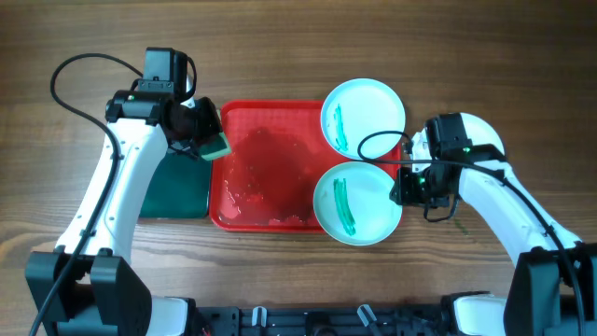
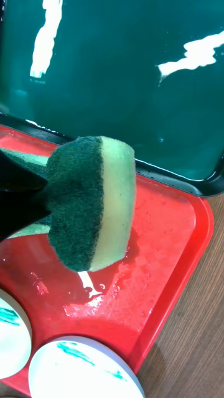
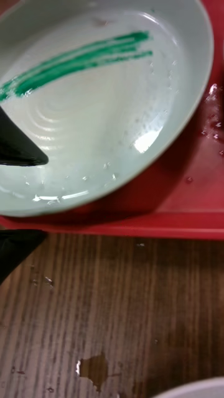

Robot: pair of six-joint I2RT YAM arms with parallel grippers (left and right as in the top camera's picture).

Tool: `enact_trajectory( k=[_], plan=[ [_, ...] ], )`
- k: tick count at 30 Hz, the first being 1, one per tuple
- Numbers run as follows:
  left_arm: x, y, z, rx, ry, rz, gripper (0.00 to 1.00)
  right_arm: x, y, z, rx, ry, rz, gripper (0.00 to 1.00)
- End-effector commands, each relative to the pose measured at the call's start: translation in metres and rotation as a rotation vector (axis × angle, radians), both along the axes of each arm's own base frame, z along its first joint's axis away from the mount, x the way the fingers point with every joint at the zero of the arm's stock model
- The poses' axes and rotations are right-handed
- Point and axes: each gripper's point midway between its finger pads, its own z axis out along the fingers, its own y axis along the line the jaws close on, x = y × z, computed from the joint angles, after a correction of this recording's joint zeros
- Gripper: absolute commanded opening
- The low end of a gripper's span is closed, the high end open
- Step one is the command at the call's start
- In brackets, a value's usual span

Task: Clean dirty plates on tray and stack at the side
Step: 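Grasp the lower-right plate's rim with the right gripper and pull it left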

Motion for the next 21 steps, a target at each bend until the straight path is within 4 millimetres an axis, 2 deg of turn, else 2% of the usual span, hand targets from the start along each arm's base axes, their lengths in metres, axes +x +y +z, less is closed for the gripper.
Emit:
enact_trajectory(
  k=[1,2,3,5,8,10,12,15,19,21],
  plan=[
    [0.002,-0.001,-0.001,0.001,-0.001,-0.001,0.04,-0.007,-0.003,-0.011,-0.017,0.001,-0.005,0.29],
    [0.002,-0.001,-0.001,0.001,-0.001,-0.001,0.04,-0.007,-0.001,-0.012,-0.008,-0.004,-0.003,0.26],
    [0.002,-0.001,-0.001,0.001,-0.001,-0.001,0.04,-0.005,0.0,-0.012,-0.002,-0.007,-0.013,0.15],
    [0.002,-0.001,-0.001,0.001,-0.001,-0.001,0.04,-0.005,0.0,-0.012,0.001,-0.001,-0.035,0.05],
    [0.002,-0.001,-0.001,0.001,-0.001,-0.001,0.04,-0.009,0.013,-0.008,0.075,0.02,-0.032,0.04],
    [0.002,-0.001,-0.001,0.001,-0.001,-0.001,0.04,-0.016,0.044,0.003,0.214,0.038,0.029,0.04],
    [0.002,-0.001,-0.001,0.0,-0.001,-0.001,0.04,-0.017,0.069,0.011,0.232,0.053,0.035,0.04],
    [0.002,-0.001,-0.001,0.0,0.0,-0.001,0.04,0.004,0.114,0.029,0.208,-0.036,-0.017,0.04],
    [0.002,-0.001,-0.001,0.0,0.0,-0.001,0.04,0.023,0.141,0.034,0.164,-0.163,-0.114,0.04],
    [0.002,-0.001,-0.001,0.0,0.0,-0.001,0.04,0.03,0.152,0.024,0.169,-0.171,-0.135,0.05]
  ],
)
